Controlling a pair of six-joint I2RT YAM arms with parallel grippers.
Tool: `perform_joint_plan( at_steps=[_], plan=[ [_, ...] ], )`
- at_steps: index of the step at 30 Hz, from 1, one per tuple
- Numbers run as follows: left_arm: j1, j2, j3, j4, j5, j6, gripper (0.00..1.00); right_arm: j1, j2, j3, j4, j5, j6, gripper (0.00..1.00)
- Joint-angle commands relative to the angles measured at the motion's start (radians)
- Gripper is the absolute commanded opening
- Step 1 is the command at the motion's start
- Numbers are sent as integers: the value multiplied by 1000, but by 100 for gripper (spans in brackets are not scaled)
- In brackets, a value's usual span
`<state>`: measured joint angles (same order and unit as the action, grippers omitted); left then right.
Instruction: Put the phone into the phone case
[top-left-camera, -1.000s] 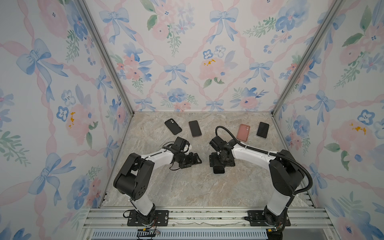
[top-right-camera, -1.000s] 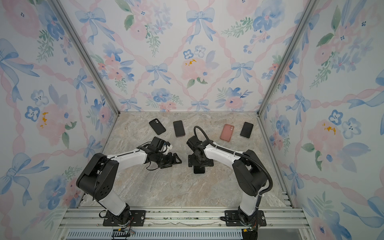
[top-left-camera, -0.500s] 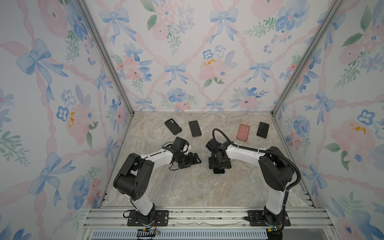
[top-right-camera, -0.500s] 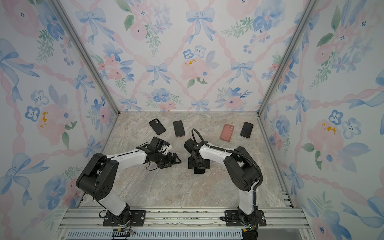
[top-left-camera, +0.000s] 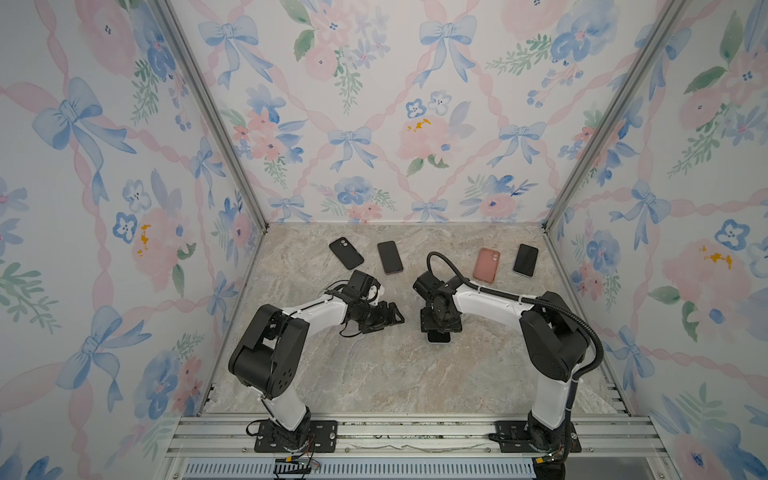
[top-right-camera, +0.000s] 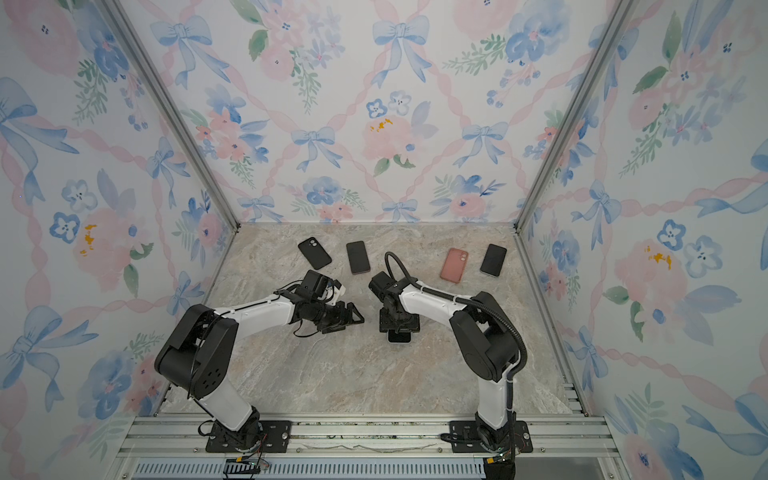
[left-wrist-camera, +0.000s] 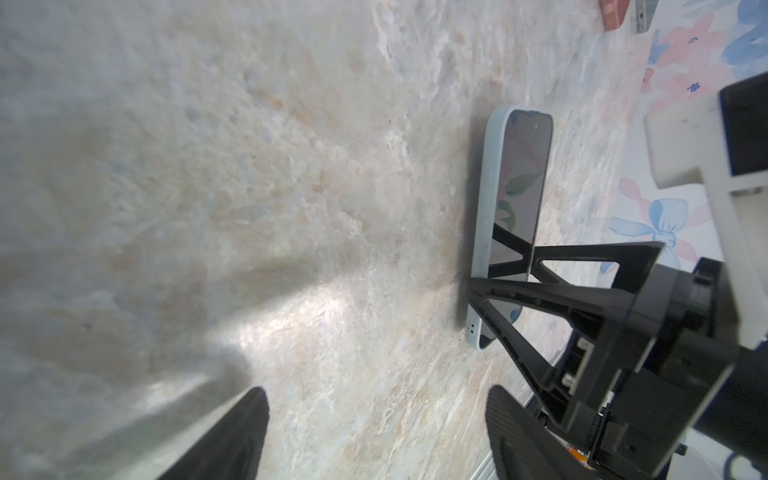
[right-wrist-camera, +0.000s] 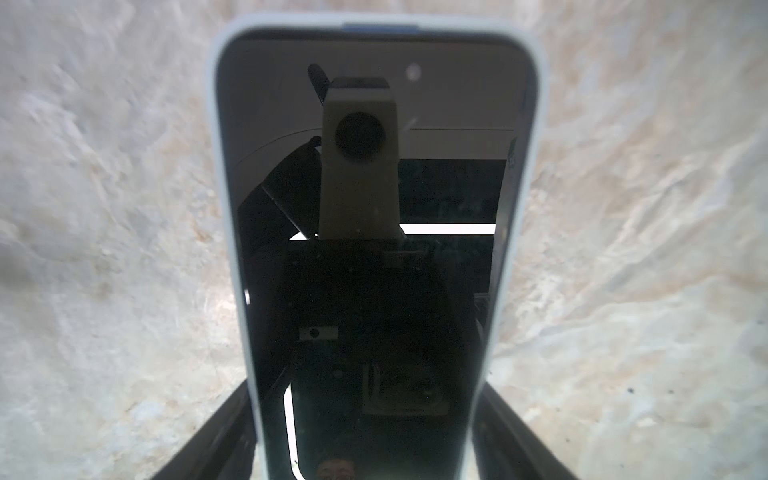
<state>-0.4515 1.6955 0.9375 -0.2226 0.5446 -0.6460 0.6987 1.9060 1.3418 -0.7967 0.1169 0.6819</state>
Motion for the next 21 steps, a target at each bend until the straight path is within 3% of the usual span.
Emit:
perform_joint_plan(
  at_steps=[1, 10, 21],
  plan=[
    [5, 51, 84, -4, 32, 24, 83, -58, -15, 97, -50, 55, -75, 65],
    [9, 263, 425, -73, 45, 22, 82, -209, 163, 399, -119, 38, -221, 64],
    [37, 508, 774, -164, 66, 15, 80, -306, 458, 829, -232, 4, -296, 62]
  ],
)
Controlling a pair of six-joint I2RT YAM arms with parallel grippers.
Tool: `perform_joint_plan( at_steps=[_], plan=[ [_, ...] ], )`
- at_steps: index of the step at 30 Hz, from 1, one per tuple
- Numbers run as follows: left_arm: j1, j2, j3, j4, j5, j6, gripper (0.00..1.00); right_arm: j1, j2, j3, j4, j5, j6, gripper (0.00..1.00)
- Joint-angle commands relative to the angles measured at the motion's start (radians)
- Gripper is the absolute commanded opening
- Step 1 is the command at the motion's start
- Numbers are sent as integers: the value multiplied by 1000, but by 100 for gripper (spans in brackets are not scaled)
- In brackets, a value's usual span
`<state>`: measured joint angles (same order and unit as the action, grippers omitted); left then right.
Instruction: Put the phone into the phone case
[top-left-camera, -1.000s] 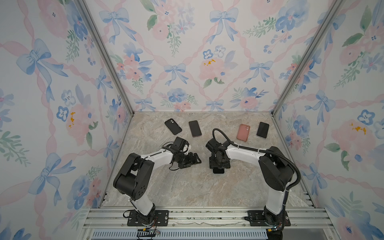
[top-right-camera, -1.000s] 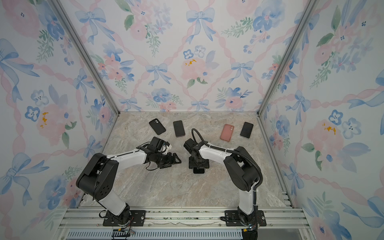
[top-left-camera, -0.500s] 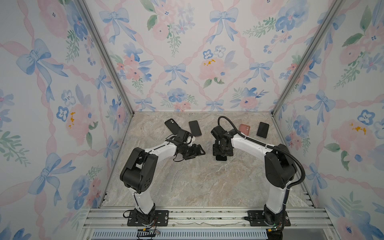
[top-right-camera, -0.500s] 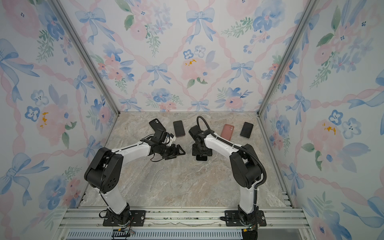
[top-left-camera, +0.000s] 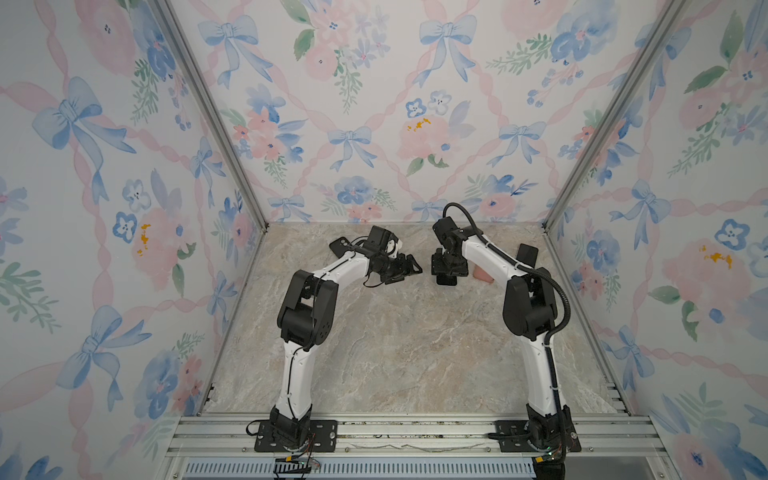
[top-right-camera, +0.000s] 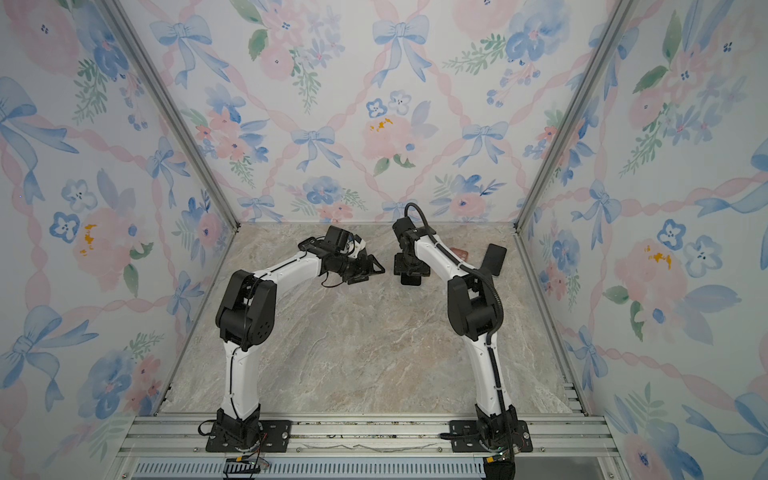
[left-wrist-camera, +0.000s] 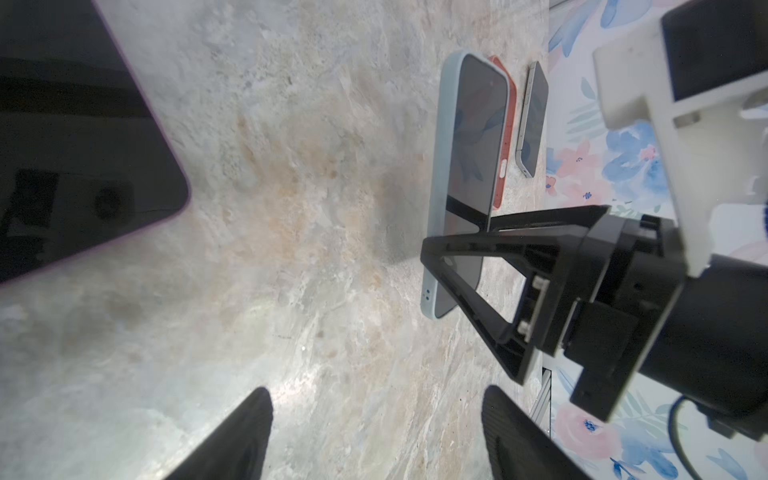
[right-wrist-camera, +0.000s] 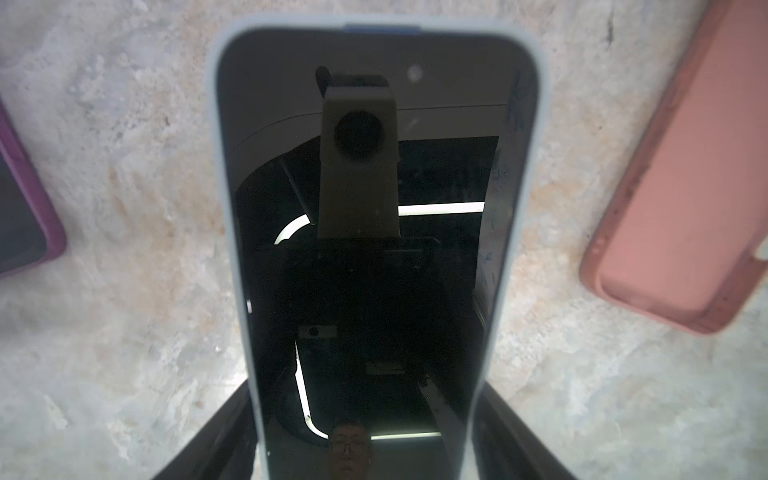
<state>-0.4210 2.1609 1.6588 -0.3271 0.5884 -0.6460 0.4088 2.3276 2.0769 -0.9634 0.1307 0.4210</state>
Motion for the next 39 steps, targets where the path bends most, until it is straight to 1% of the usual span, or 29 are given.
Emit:
perform_joint_plan(
  at_steps=[1, 7, 12, 21, 35, 39],
  plan=[
    [7, 58, 72, -62, 23, 13, 80, -23, 61, 126, -74, -19, -36, 62],
    [10, 111, 130, -67, 30, 0, 80, -40, 159, 247, -93, -58, -42, 62],
    [13, 122, 138, -67, 37, 0, 80, -42, 221, 330, -122, -59, -70, 62],
    [21, 104, 101, -67, 44, 15, 80, -38, 275, 361, -124, -75, -90, 63],
    [37, 82, 66, -67, 47, 29, 81, -18, 324, 374, -129, -95, -90, 74],
    [41, 78, 60, -66, 47, 34, 81, -15, 316, 380, -130, -84, -97, 81]
  ],
)
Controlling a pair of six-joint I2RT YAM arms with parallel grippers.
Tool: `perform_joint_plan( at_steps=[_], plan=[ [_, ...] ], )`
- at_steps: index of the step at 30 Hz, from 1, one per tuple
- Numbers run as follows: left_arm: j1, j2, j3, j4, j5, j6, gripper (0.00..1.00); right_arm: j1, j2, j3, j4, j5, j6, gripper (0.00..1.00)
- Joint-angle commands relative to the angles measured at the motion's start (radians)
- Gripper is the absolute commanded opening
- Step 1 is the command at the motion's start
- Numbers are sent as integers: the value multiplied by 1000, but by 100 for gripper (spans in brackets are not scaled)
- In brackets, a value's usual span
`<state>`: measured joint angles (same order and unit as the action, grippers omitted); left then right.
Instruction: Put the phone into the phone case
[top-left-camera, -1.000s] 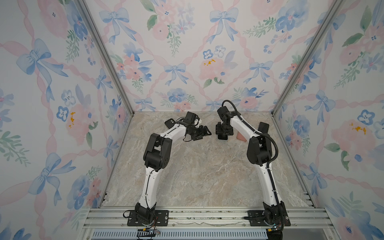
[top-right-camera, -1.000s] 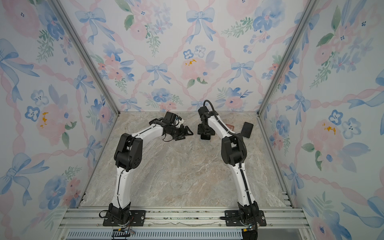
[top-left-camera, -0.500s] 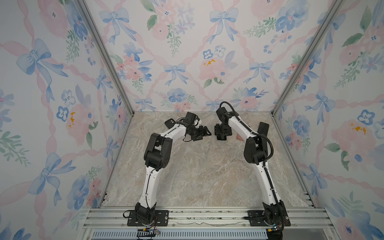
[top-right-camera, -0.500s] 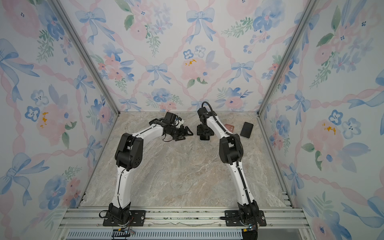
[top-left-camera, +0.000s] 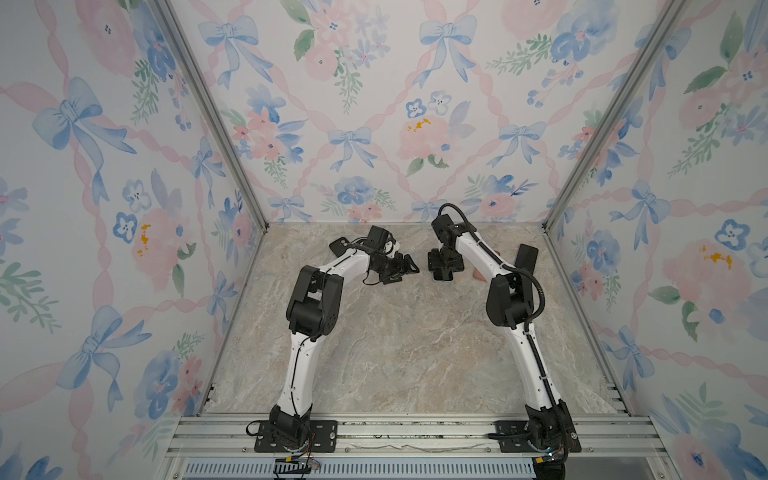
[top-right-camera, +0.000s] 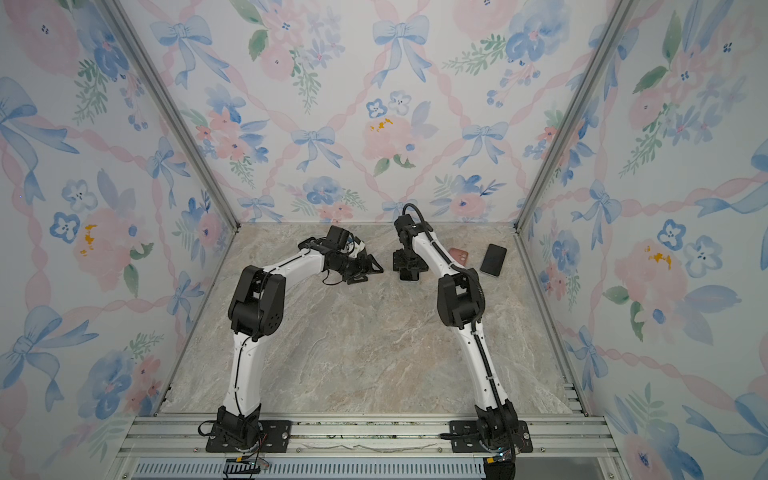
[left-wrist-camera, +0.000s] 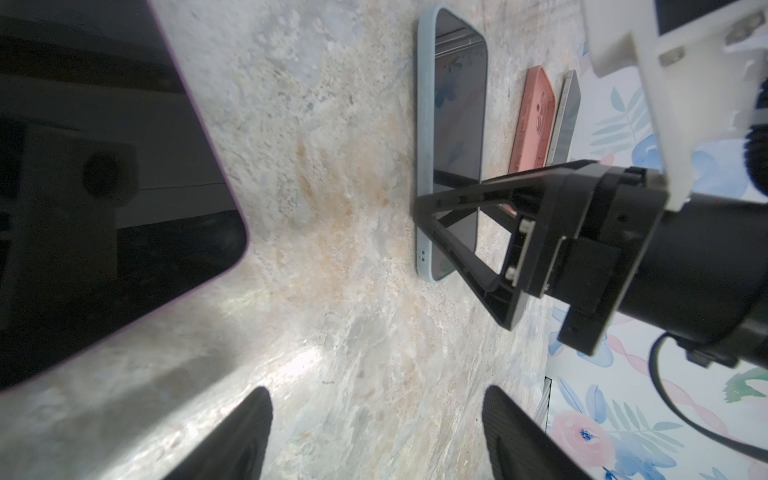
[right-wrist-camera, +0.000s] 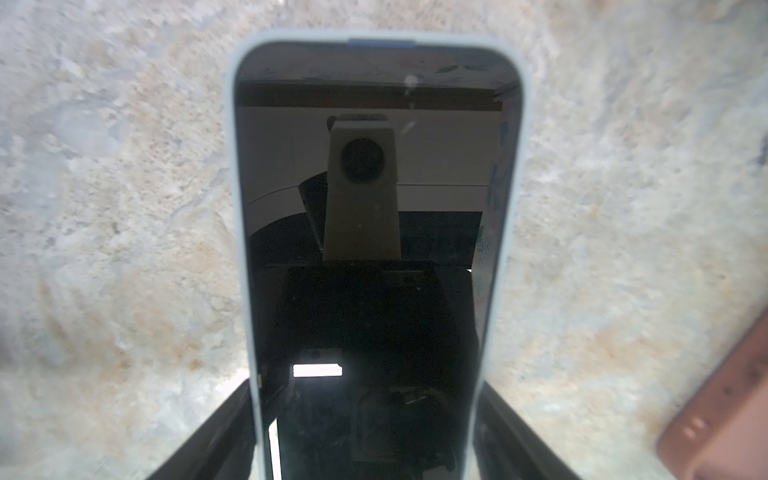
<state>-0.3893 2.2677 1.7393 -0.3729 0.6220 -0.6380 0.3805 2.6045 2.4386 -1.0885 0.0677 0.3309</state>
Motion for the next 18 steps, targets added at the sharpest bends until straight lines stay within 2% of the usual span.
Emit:
perform_joint_plan(
  at_steps=[1, 8, 12, 14, 18],
  plan=[
    [9, -30, -20, -20, 13, 26, 81, 13, 35, 20, -6, -16, -6, 82],
    [7, -57, -34, -19, -1, 29, 82, 12, -3, 73, -45, 8, -14, 89],
    [-4, -98, -65, -19, -15, 33, 82, 9, -85, 79, -66, 33, -28, 88],
    [-15, -116, -80, -20, -19, 36, 82, -1, -152, 31, -59, 49, -36, 87],
    [-47, -137, -99, -18, -16, 49, 82, -56, -299, -179, 45, 14, -32, 82]
  ],
)
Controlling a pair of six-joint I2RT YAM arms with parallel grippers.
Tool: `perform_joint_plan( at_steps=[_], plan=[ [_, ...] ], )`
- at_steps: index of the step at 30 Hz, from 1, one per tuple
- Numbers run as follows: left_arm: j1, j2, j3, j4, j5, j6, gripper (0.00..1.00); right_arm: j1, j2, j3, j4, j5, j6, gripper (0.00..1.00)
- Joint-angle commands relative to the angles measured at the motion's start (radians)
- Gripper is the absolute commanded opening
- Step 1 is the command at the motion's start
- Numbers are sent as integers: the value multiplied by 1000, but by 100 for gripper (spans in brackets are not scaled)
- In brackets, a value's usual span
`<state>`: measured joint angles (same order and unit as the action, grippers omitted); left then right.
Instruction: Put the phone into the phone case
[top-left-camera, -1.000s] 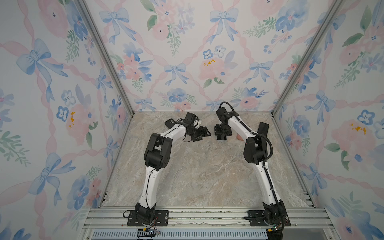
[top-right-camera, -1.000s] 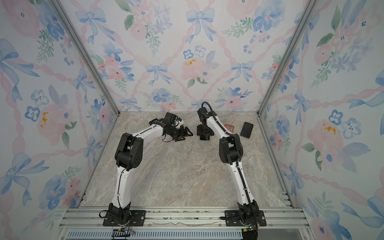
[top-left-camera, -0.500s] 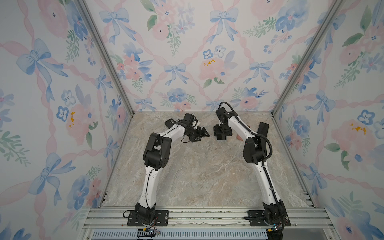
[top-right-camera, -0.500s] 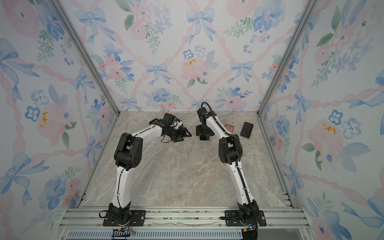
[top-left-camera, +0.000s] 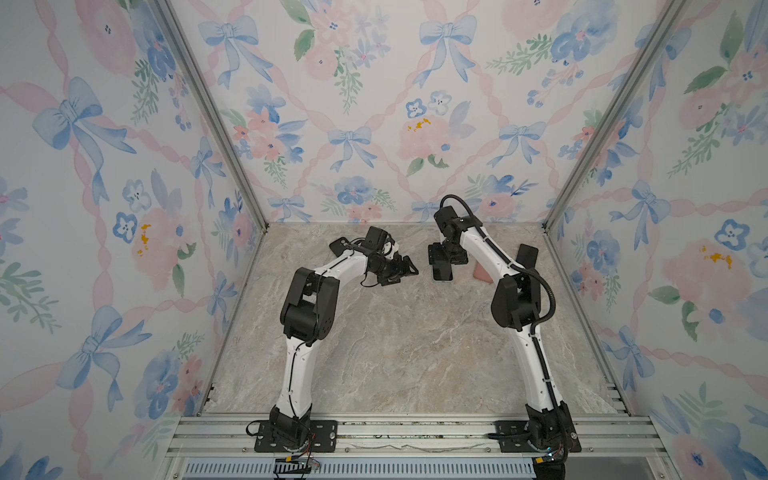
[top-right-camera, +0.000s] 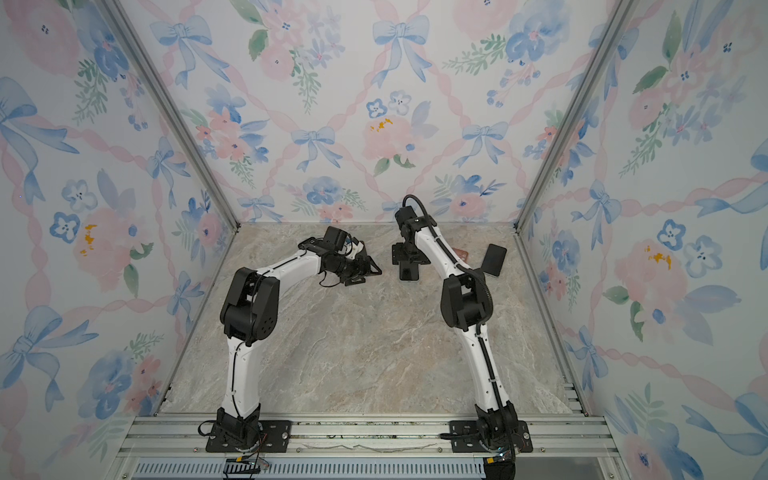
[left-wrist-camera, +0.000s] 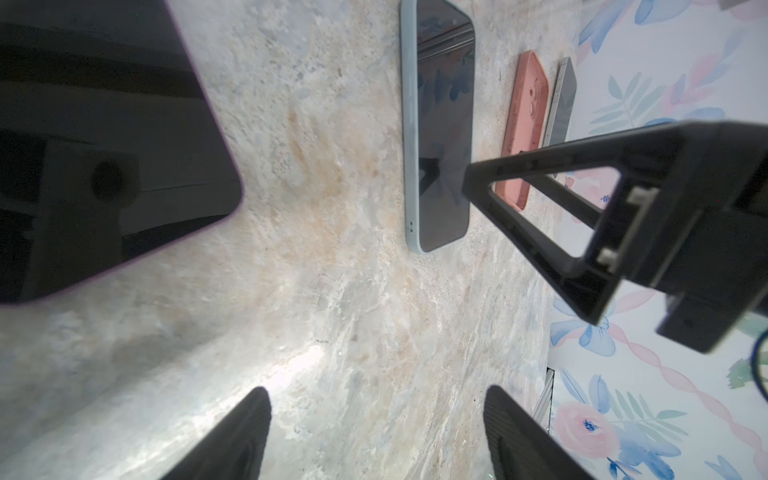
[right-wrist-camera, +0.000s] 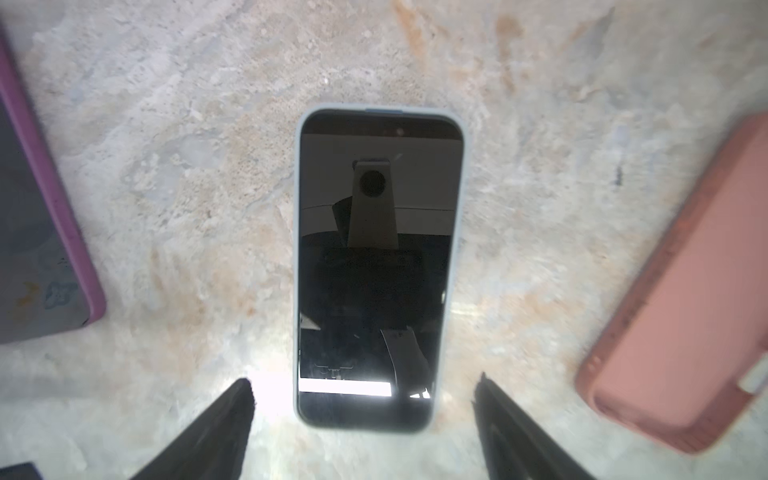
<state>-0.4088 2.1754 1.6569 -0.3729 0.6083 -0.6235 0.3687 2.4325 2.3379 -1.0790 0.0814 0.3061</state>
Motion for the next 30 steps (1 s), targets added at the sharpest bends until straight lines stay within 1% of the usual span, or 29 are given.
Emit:
perform_joint_plan(
  at_steps=[1, 5, 7, 11, 13, 15, 20, 30],
  plan=[
    [-34, -48, -23, -18, -3, 39, 82, -64, -152, -117, 45, -1, -5, 81],
    [-61, -38, -19, -18, 15, 40, 82, -143, -244, -302, 140, 7, -3, 76],
    [-75, -34, -6, -18, 23, 38, 82, -196, -271, -380, 181, -7, 5, 71],
    [-93, -23, 3, -18, 30, 36, 82, -281, -289, -478, 238, -21, 15, 67],
    [-101, -15, 5, -18, 33, 36, 82, -324, -282, -516, 284, -52, 27, 61],
    [-108, -5, 8, -17, 43, 37, 82, -349, -255, -524, 313, -78, 34, 59],
    [-113, 2, 2, -18, 42, 36, 81, -388, -175, -493, 318, -93, 40, 52],
    [-111, 6, -1, -18, 45, 32, 81, -399, -114, -462, 334, -126, 48, 39]
  ],
)
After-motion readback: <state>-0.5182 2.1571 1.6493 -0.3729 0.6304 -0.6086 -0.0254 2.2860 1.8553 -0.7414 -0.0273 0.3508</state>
